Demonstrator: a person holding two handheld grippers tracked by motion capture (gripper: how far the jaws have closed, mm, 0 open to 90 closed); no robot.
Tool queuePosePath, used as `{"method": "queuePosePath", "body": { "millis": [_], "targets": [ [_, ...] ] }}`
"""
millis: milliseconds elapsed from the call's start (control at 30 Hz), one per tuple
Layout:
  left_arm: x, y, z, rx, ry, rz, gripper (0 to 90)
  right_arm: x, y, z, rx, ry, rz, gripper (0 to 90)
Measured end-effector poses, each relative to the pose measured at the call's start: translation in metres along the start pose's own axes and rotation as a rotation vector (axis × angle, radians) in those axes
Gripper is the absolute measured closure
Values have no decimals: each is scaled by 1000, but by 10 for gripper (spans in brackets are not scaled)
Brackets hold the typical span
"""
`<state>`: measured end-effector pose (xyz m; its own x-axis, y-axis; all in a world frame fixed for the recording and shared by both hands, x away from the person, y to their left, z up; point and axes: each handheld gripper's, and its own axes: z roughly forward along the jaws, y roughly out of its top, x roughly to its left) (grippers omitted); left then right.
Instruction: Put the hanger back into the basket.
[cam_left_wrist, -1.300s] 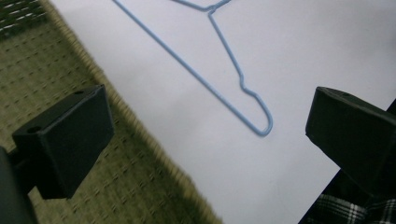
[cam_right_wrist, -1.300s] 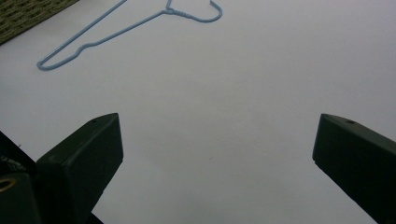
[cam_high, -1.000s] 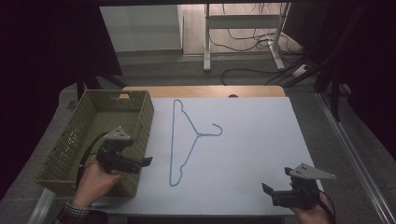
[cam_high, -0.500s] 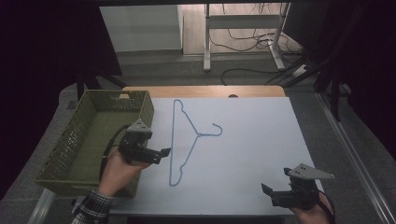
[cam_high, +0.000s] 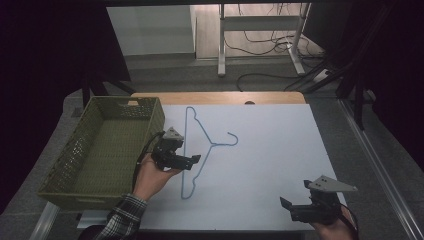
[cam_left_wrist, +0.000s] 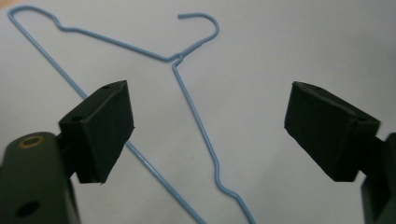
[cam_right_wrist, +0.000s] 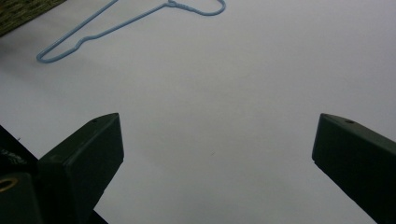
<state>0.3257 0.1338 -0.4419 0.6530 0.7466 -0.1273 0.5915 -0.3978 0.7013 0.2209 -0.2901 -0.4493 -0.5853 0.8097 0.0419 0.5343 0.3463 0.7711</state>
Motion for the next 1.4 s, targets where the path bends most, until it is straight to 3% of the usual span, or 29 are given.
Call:
{"method": "queuePosePath", "body": {
  "millis": [367, 400, 767, 1000, 1167, 1400],
  "targets": [
    [1, 1, 28, 21, -18, -22, 395, 0, -1, 2, 15, -5, -6, 23],
    [1, 1, 35, 29, -15, -19, 466, 0, -1, 2, 18, -4, -10, 24],
    [1, -6, 69, 58, 0, -42, 695, 2, -2, 5, 33, -5, -22, 26],
    [4, -16, 88, 85, 2, -67, 725, 2, -3, 6, 40, -2, -25, 27],
    [3, -23, 100, 108, 30, -70, 726, 2, -3, 7, 44, 0, -32, 28],
    [-1, -24, 102, 106, 52, -66, 726, 3, -3, 7, 48, 2, -34, 29]
  ]
}}
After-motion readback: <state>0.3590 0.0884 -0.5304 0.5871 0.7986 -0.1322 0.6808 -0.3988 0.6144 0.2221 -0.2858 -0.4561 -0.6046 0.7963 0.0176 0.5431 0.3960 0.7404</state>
